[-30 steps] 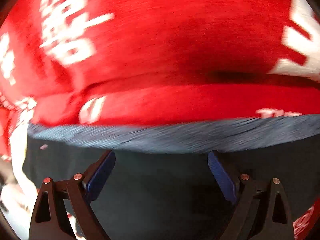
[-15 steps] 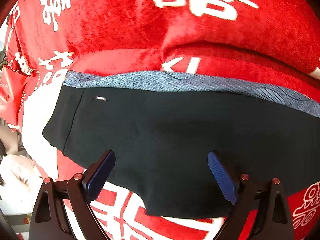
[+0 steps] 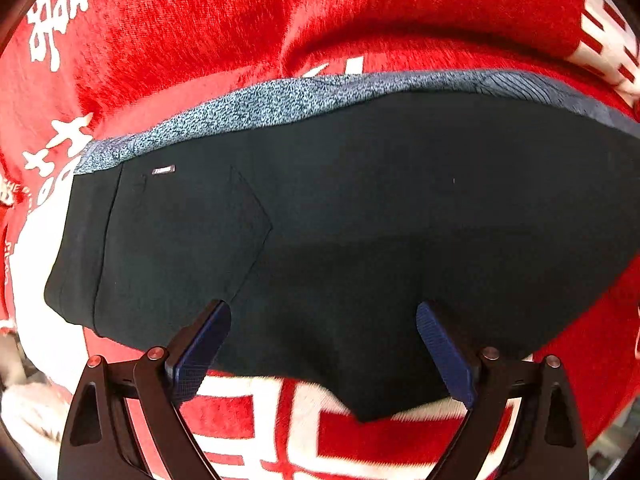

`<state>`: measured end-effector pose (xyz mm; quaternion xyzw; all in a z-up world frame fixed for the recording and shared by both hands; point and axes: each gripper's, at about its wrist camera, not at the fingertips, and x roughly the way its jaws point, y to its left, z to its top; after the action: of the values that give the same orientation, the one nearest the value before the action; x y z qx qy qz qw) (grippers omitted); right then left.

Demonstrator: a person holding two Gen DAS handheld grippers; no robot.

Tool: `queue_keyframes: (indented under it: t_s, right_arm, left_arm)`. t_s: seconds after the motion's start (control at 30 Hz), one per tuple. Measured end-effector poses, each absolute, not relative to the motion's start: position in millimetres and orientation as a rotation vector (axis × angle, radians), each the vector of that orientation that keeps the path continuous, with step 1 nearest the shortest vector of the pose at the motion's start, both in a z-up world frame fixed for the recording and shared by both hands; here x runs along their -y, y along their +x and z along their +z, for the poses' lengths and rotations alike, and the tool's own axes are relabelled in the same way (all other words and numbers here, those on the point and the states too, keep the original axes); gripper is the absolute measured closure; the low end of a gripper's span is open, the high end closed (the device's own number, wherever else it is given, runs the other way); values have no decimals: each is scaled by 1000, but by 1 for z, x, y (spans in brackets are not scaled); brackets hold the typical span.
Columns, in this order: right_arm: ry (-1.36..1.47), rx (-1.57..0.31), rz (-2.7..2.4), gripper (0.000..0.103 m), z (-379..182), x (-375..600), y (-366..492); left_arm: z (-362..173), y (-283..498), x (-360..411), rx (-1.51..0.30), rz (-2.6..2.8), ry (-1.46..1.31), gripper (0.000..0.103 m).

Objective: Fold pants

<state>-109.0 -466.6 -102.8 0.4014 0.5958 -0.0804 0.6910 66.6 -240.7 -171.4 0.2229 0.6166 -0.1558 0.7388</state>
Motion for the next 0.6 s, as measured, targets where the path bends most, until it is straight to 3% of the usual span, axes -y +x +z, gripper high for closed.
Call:
queue_keyframes:
  t_s: [0.13, 0.23, 0.43, 0.6]
  right_arm:
    - [822, -1272, -186, 45, -93, 470, -76]
    - [723, -1249, -236, 56, -97, 483, -31]
    - [626, -1303, -238, 58, -131, 487, 35]
    - [399, -1384, -213, 60, -150, 463, 43]
  left_arm:
    - [-152, 91, 238, -1331, -342, 374, 8]
    - [-149, 128, 259, -1295, -327, 303, 8]
    - [-188, 175, 308, -1289, -291, 371, 8]
    - [-194, 182, 287, -1304, -299, 320, 1]
